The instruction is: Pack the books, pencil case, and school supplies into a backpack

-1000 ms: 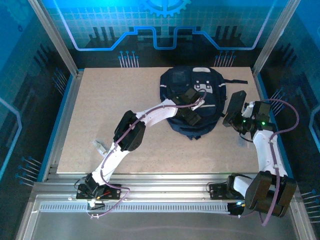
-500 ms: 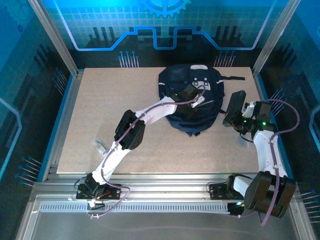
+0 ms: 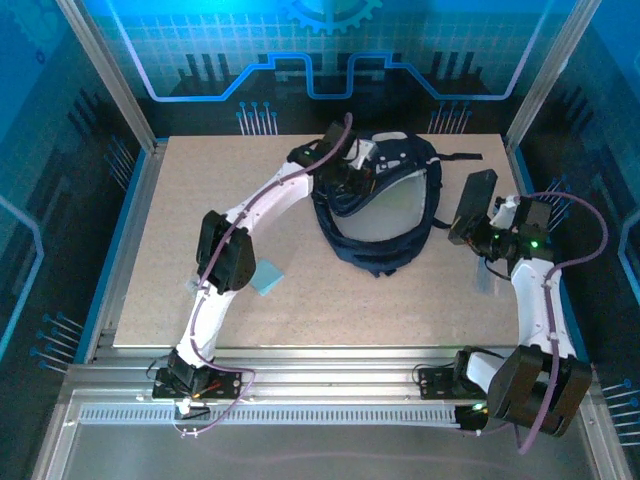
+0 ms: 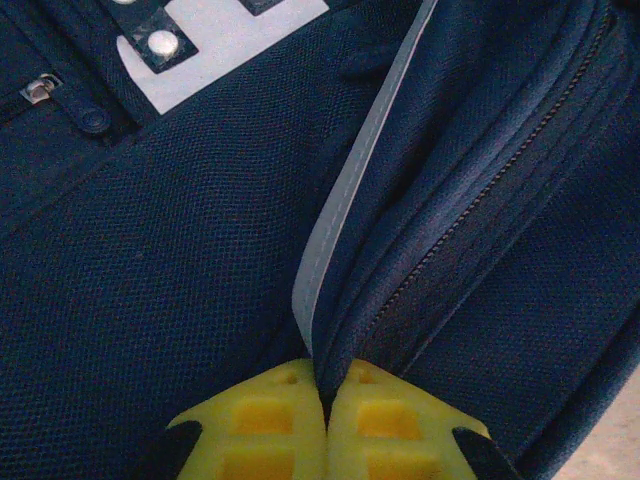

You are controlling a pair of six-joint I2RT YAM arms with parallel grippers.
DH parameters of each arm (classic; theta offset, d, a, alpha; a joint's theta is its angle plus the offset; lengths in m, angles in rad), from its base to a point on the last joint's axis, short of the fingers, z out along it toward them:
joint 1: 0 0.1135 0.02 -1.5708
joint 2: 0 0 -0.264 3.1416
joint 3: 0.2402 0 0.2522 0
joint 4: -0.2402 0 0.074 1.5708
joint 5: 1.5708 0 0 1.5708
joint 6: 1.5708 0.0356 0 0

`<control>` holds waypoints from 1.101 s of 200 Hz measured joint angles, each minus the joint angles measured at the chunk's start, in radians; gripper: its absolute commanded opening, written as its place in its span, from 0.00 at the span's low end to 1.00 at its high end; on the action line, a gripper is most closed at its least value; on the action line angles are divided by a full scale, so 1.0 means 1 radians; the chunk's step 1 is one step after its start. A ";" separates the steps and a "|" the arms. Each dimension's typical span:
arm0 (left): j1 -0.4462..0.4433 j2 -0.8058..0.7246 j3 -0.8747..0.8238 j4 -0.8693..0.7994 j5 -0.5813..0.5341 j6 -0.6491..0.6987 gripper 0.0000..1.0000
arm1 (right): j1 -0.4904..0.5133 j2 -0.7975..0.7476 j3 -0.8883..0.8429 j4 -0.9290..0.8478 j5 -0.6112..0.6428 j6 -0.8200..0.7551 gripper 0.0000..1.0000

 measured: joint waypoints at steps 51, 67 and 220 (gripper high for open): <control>-0.002 0.000 0.006 -0.006 0.082 -0.104 0.00 | 0.232 0.179 0.006 0.123 -0.055 0.069 0.02; -0.007 -0.002 0.008 -0.006 0.090 -0.117 0.00 | 0.287 0.271 0.029 0.175 -0.057 0.101 0.02; 0.008 -0.029 0.058 -0.006 0.079 -0.213 0.00 | 0.561 1.029 0.509 0.761 -0.033 0.499 0.25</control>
